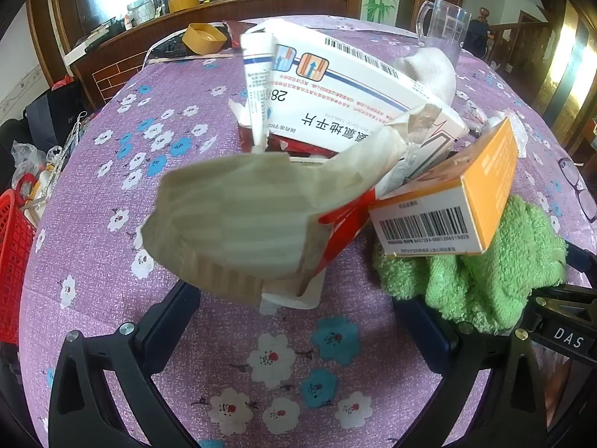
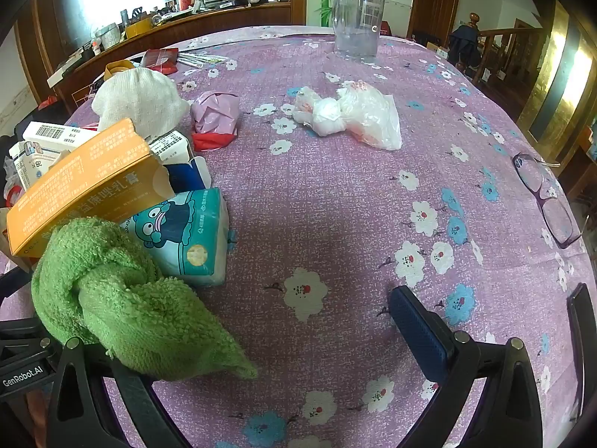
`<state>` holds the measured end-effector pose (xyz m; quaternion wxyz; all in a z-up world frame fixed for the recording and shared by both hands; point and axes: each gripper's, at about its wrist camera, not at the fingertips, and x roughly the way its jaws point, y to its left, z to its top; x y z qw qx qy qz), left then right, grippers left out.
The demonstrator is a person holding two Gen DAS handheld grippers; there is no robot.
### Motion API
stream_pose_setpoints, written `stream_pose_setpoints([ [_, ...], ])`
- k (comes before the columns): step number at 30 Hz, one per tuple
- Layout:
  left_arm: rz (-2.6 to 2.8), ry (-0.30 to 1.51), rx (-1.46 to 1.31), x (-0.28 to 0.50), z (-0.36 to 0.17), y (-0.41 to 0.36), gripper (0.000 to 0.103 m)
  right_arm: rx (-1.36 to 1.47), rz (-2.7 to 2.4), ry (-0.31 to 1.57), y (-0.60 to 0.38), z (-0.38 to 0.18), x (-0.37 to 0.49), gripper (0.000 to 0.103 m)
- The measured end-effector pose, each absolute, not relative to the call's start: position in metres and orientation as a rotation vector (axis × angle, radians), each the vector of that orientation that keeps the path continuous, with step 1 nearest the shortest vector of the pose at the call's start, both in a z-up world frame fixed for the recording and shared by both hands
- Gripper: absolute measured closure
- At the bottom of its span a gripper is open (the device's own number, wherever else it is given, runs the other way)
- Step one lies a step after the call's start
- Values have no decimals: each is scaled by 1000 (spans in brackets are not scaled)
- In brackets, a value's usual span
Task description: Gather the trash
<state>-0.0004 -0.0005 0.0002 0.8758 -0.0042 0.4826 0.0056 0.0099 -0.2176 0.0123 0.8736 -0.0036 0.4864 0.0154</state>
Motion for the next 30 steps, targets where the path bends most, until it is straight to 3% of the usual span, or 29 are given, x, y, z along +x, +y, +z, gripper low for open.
stream_pose_setpoints([
  [5, -26, 1010, 5, -17, 2, 1, 0, -22, 43, 1036, -217, 15, 6, 0],
  [14, -127, 804, -3, -97, 51, 24, 0, -51, 80, 917, -222, 54, -58, 0],
  [22, 20, 492, 24, -175, 76, 48, 0, 11, 114, 655, -210, 102, -137, 0],
  [30, 110, 434, 11, -202, 72, 54, 0, -17, 102, 565, -189, 101, -174, 0],
])
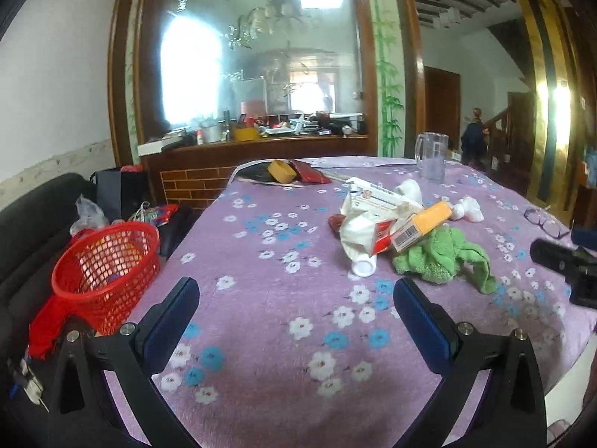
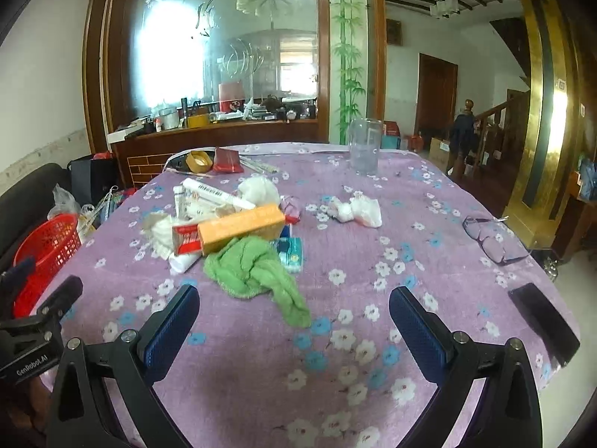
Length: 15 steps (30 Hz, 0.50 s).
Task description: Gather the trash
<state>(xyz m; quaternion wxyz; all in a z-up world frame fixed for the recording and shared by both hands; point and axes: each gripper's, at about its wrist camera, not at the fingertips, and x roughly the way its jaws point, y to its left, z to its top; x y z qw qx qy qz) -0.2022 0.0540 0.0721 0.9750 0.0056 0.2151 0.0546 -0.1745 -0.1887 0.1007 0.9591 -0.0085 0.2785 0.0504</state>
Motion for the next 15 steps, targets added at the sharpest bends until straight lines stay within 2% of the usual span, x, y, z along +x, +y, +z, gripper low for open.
stream_pose_setpoints([
  [15, 136, 430, 12, -235, 67, 54, 0, -69, 97, 547, -179, 94, -216, 0],
])
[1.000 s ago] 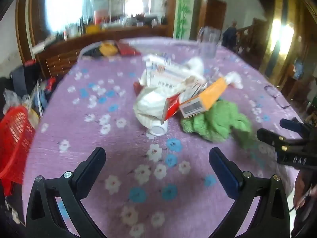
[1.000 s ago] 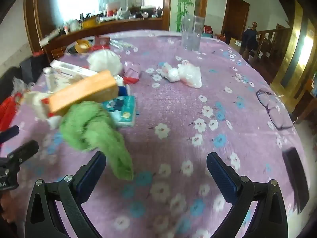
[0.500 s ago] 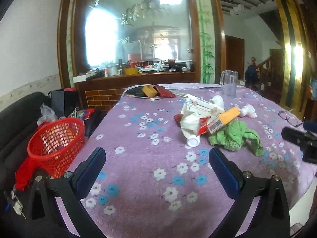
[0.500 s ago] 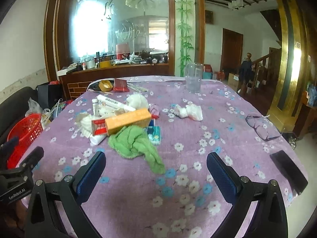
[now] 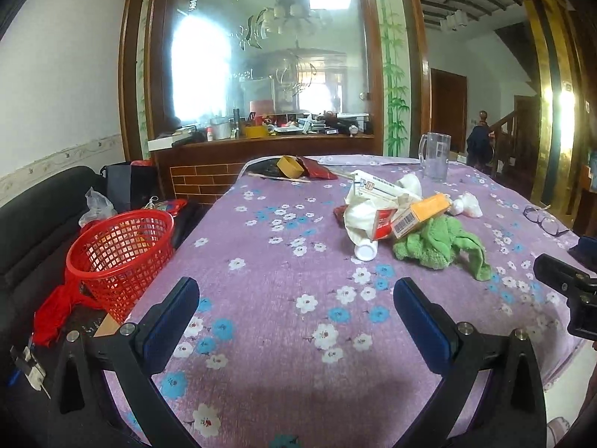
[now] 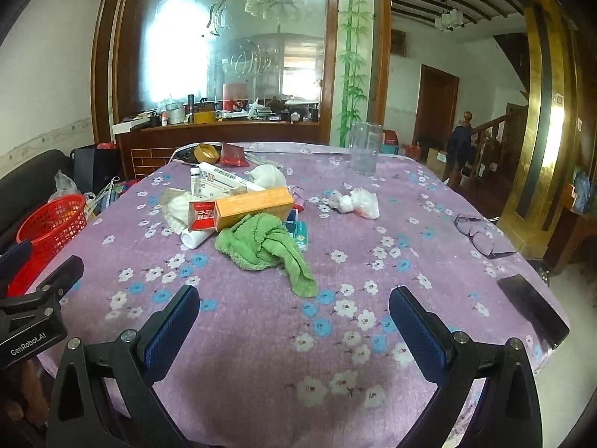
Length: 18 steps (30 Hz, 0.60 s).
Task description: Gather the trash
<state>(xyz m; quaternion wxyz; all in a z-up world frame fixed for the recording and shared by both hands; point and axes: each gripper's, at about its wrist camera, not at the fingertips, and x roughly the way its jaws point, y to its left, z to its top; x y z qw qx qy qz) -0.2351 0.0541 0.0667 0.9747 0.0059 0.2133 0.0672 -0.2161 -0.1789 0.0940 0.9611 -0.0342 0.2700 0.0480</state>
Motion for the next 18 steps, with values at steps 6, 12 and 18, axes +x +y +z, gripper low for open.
stream_pose_setpoints([
  [6, 137, 437, 13, -236, 66, 55, 0, -71, 89, 541, -182, 95, -220, 0],
  [12, 136, 441, 17, -238, 65, 55, 0, -82, 88, 552, -181, 95, -218, 0],
  [18, 135, 447, 10, -238, 67, 57, 0, -89, 88, 559, -177, 96, -217, 0],
])
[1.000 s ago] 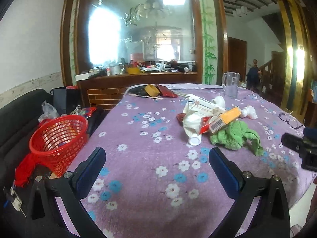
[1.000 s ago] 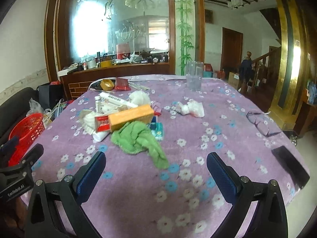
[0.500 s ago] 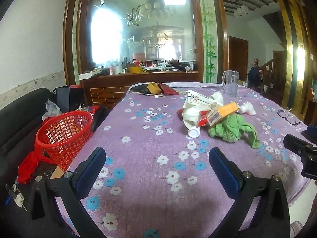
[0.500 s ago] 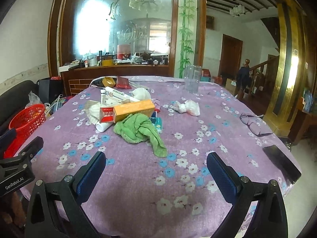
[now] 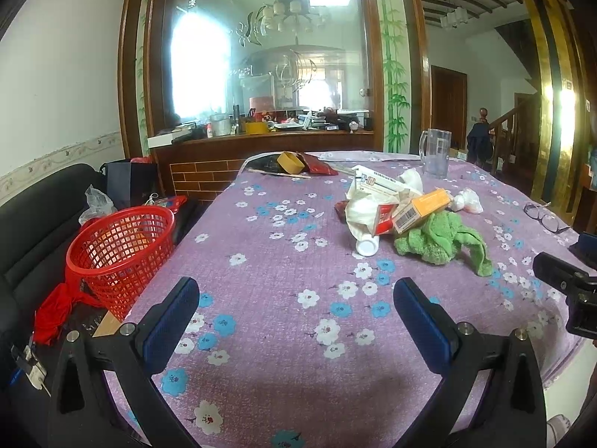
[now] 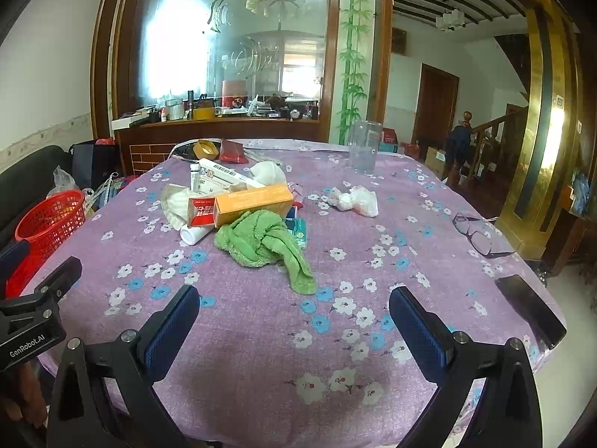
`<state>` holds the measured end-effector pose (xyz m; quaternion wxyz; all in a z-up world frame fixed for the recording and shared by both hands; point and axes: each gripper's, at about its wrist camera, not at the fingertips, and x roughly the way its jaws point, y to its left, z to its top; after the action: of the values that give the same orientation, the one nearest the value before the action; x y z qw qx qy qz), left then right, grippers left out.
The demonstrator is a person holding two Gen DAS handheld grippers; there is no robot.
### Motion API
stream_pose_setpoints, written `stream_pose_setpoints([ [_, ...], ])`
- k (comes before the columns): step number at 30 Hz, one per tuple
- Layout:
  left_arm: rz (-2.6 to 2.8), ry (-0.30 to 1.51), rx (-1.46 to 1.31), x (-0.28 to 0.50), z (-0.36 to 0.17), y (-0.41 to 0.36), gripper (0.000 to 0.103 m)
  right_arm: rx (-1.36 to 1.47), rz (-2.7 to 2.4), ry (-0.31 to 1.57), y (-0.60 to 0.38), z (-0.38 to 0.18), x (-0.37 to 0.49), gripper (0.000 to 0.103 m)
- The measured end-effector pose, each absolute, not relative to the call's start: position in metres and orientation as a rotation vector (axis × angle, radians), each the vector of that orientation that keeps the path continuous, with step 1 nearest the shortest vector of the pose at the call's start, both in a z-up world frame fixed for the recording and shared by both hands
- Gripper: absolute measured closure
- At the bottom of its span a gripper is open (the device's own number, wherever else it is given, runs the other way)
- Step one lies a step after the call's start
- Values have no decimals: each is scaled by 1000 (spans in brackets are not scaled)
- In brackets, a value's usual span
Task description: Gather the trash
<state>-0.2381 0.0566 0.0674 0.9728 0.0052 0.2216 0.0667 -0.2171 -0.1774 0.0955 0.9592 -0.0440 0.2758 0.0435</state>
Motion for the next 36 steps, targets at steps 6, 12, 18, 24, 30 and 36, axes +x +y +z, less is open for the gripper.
stream_pose_setpoints([
  [6, 132, 454, 14, -237, 67, 58, 0, -97, 89, 563, -174, 96, -217, 0],
  [12, 132, 459, 16, -235, 67, 58, 0, -99, 92, 576, -172, 93, -213, 0],
  [18, 132, 461, 14, -234, 66, 58, 0, -101, 96, 579, -171, 93, -213, 0],
  [24, 132, 469, 13, -232, 63, 58, 0, -95, 105, 588, -171, 91, -211, 0],
  [30, 129, 489, 8, -229, 58, 58, 0, -91, 107, 591, -170, 90, -210, 0],
  [36, 114, 507, 17, -221, 59, 57, 0, -87, 113, 598, -171, 88, -208, 0],
])
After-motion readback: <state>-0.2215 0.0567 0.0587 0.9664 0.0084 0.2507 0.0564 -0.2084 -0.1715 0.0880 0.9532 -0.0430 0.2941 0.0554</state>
